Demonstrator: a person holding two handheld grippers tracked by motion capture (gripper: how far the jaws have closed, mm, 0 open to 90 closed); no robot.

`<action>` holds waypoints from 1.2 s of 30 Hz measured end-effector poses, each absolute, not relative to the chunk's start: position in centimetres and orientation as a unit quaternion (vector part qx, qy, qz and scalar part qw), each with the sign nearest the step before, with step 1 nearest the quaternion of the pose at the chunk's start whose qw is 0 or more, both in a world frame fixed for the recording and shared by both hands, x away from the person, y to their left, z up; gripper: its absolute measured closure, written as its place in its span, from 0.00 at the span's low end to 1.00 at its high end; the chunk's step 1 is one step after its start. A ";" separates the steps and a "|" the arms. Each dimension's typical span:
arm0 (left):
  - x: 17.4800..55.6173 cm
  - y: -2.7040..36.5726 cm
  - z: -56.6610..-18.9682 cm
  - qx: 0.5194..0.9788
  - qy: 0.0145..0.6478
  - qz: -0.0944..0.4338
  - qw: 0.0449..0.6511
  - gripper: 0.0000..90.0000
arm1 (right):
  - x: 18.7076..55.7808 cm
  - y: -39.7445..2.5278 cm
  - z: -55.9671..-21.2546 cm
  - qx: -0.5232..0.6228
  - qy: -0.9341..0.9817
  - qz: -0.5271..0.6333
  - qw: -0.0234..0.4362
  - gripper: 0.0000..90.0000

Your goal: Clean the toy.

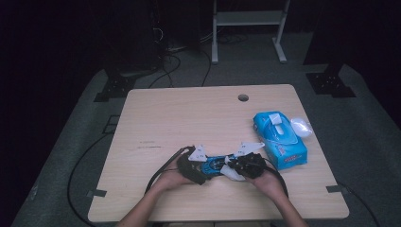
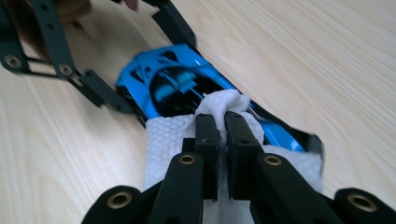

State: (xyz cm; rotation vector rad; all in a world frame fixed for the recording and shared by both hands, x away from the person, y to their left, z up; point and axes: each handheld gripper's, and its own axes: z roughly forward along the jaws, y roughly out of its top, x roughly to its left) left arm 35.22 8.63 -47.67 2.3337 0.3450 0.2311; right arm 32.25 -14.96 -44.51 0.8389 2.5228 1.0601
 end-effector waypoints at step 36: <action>35.3 8.7 -47.7 0.912 0.124 0.086 0.381 0.28 | 32.4 -18.2 -44.5 0.339 0.851 0.373 0.147 0.94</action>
